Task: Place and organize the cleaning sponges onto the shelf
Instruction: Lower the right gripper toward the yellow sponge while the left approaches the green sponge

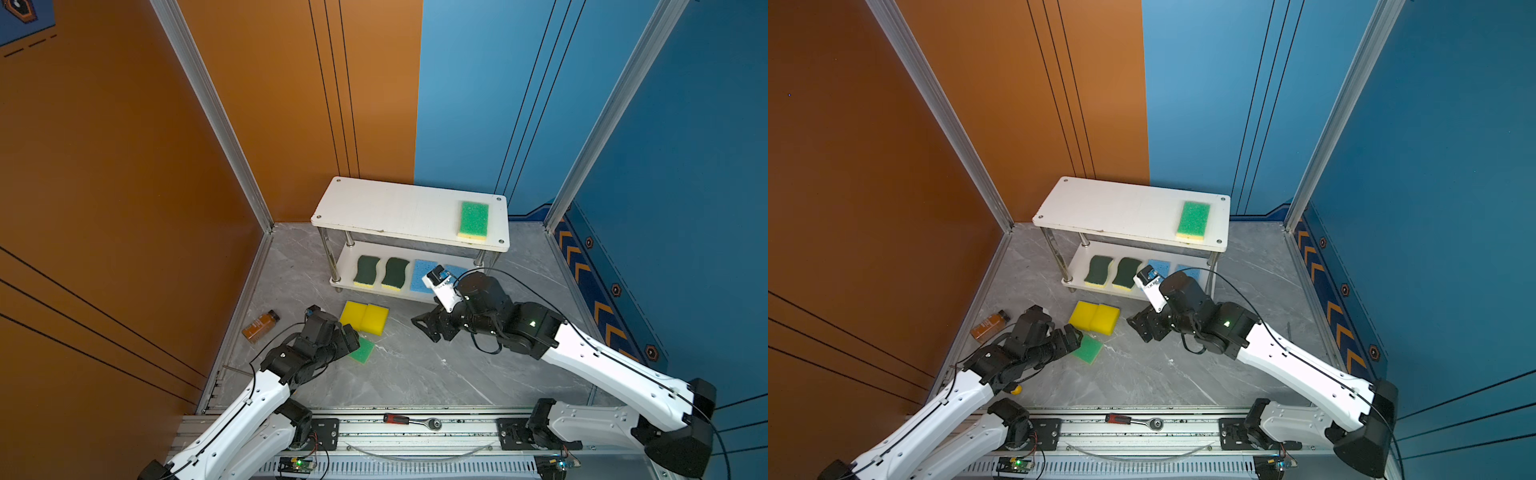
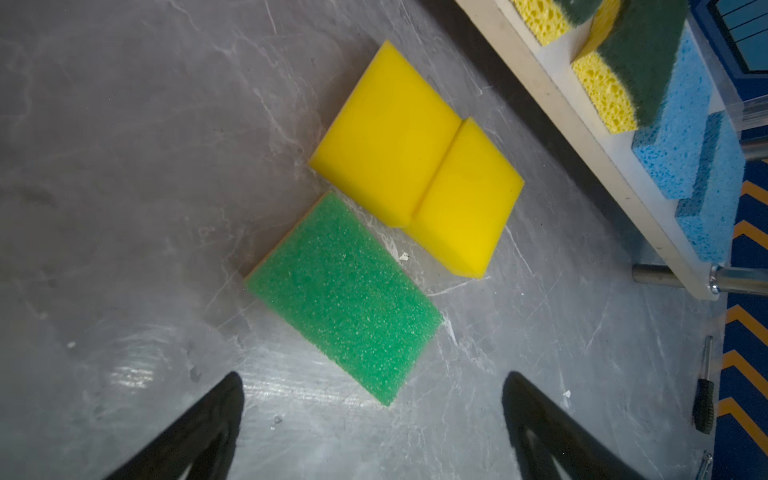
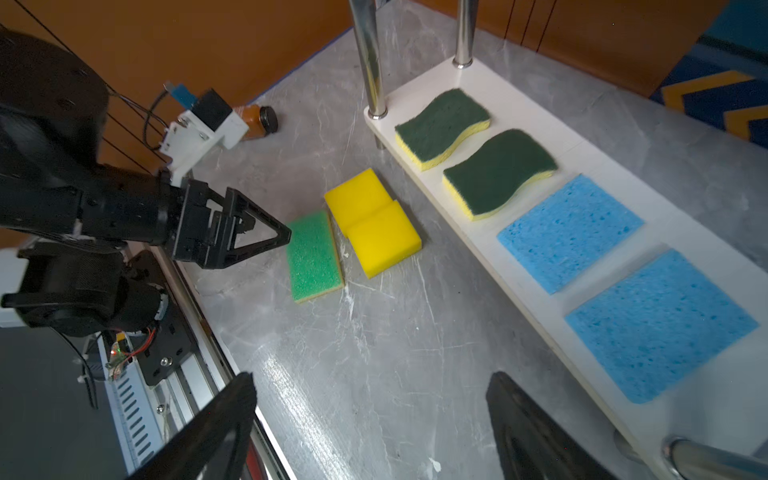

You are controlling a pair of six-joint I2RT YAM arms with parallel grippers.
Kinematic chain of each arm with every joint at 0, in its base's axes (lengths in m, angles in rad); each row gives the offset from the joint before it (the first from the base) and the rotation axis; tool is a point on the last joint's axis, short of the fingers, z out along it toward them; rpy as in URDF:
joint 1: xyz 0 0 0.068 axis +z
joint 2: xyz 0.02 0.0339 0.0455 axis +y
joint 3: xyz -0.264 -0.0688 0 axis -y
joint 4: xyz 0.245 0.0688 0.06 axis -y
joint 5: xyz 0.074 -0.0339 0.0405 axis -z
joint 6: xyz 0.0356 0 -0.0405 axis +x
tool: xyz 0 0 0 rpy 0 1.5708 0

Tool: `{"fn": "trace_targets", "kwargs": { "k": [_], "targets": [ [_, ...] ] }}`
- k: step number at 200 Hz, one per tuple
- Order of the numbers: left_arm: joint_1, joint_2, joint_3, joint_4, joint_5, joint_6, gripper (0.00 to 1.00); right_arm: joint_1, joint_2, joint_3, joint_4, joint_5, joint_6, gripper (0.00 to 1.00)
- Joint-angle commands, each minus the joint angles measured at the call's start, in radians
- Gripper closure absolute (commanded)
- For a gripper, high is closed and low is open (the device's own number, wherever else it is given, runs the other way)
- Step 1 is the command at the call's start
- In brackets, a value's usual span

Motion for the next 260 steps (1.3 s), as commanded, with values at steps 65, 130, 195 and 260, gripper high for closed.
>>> {"fn": "trace_targets", "kwargs": {
  "k": [65, 130, 195, 260],
  "targets": [
    [-0.119, -0.040, -0.111, -0.027, -0.140, -0.163, 0.02, 0.146, 0.206, -0.138, 0.291, 0.180, 0.037, 0.14],
    [-0.118, -0.043, -0.130, -0.025, -0.125, -0.131, 0.02, 0.208, 0.457, -0.048, 0.319, 0.399, 0.075, 0.15],
    [-0.110, -0.093, -0.144, -0.027, -0.125, -0.135, 0.02, 0.209, 0.653, 0.108, 0.235, 0.491, 0.089, 0.15],
    [-0.111, -0.086, -0.148, -0.027, -0.122, -0.135, 0.02, 0.203, 0.747, 0.163, 0.227, 0.520, 0.096, 0.15]
  ]
}}
